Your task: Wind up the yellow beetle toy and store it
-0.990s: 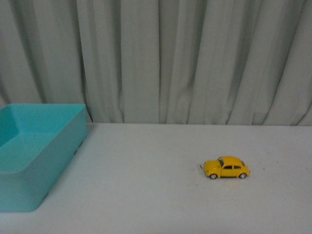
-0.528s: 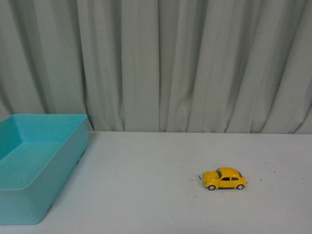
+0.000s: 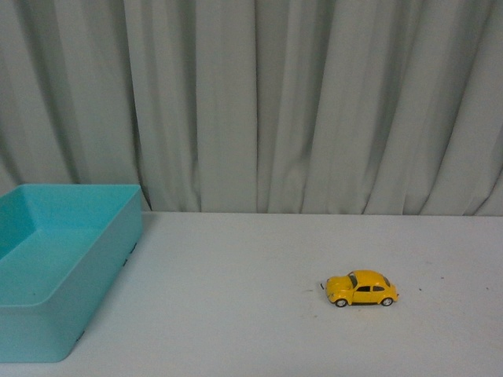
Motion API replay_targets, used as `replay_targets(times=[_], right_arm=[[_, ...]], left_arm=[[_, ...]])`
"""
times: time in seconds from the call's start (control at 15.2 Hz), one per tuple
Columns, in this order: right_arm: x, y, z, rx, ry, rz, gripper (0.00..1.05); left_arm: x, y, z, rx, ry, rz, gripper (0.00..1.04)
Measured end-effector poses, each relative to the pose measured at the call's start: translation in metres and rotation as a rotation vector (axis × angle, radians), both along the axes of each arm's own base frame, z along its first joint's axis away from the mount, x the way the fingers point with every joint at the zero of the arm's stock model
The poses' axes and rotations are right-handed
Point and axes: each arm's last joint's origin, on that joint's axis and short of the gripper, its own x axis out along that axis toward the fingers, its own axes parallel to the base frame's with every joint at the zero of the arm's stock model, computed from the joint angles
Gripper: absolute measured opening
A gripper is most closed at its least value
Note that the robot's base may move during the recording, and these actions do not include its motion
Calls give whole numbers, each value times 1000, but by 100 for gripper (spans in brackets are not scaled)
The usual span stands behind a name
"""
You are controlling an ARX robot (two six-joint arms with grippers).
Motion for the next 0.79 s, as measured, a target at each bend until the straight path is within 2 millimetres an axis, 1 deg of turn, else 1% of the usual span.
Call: replay_targets(times=[0.79], right_arm=[[0,0,0,0,0,0,98]], left_arm=[[0,0,0,0,0,0,98]])
